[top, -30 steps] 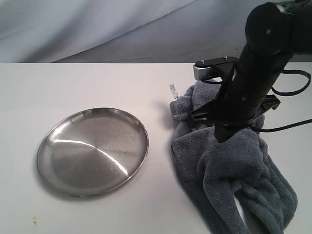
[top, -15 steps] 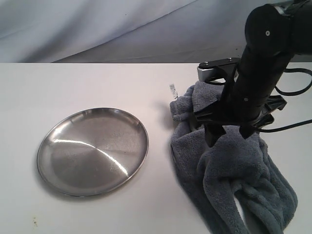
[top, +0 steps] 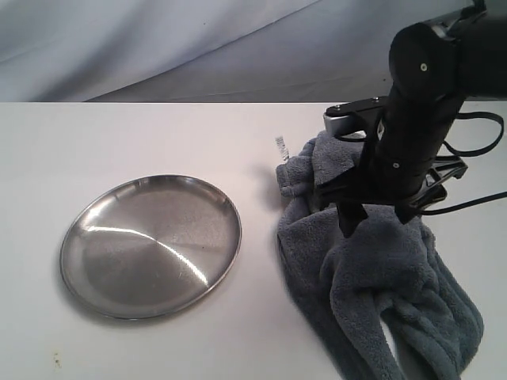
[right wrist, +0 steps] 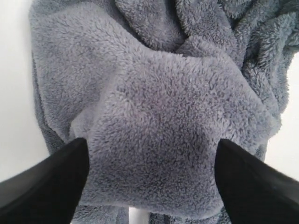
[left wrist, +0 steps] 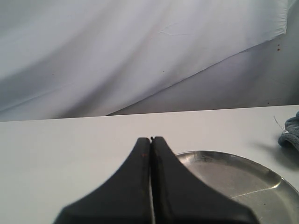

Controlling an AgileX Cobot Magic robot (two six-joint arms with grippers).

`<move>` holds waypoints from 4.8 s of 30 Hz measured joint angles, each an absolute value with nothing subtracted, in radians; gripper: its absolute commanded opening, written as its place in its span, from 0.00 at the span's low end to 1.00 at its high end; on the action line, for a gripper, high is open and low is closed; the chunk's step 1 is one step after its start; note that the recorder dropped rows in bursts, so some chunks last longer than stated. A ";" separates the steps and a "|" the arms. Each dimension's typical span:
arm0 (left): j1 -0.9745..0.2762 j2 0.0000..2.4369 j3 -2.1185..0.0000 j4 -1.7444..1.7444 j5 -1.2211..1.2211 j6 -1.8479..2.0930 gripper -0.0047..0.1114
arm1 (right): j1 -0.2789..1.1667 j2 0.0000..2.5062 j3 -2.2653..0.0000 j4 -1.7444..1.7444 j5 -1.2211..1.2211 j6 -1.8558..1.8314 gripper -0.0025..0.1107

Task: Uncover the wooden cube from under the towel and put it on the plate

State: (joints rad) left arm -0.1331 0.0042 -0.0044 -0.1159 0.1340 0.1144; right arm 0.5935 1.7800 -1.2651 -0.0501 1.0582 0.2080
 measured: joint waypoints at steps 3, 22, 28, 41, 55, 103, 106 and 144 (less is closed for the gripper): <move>-0.133 0.004 -0.004 -0.116 0.134 0.114 0.04 | 0.594 1.808 -1.265 -0.050 1.054 0.208 0.63; -0.133 0.004 -0.004 -0.116 0.134 0.114 0.04 | 0.586 1.946 -1.653 -0.065 1.199 0.266 0.43; -0.133 0.004 -0.004 -0.116 0.134 0.114 0.04 | 0.586 2.082 -1.835 -0.067 1.214 0.291 0.19; -0.133 0.004 -0.004 -0.116 0.134 0.114 0.04 | 0.620 2.289 -2.117 0.111 1.215 0.277 0.02; -0.133 0.004 -0.004 -0.116 0.134 0.114 0.04 | 0.886 2.299 -2.125 0.124 1.216 0.077 0.02; -0.133 0.004 -0.004 -0.116 0.134 0.114 0.04 | 0.990 1.257 -0.739 -0.591 0.960 0.781 0.02; -0.133 0.004 -0.004 -0.116 0.134 0.114 0.04 | 0.874 1.257 -0.739 -0.602 0.879 0.783 0.02; -0.133 0.004 -0.004 -0.116 0.134 0.114 0.04 | 0.742 2.095 -1.789 0.120 0.828 0.131 0.02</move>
State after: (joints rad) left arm -0.1331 0.0042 -0.0044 -0.1159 0.1340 0.1144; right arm 0.7416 2.0954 -1.7892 0.1195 0.8284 0.1311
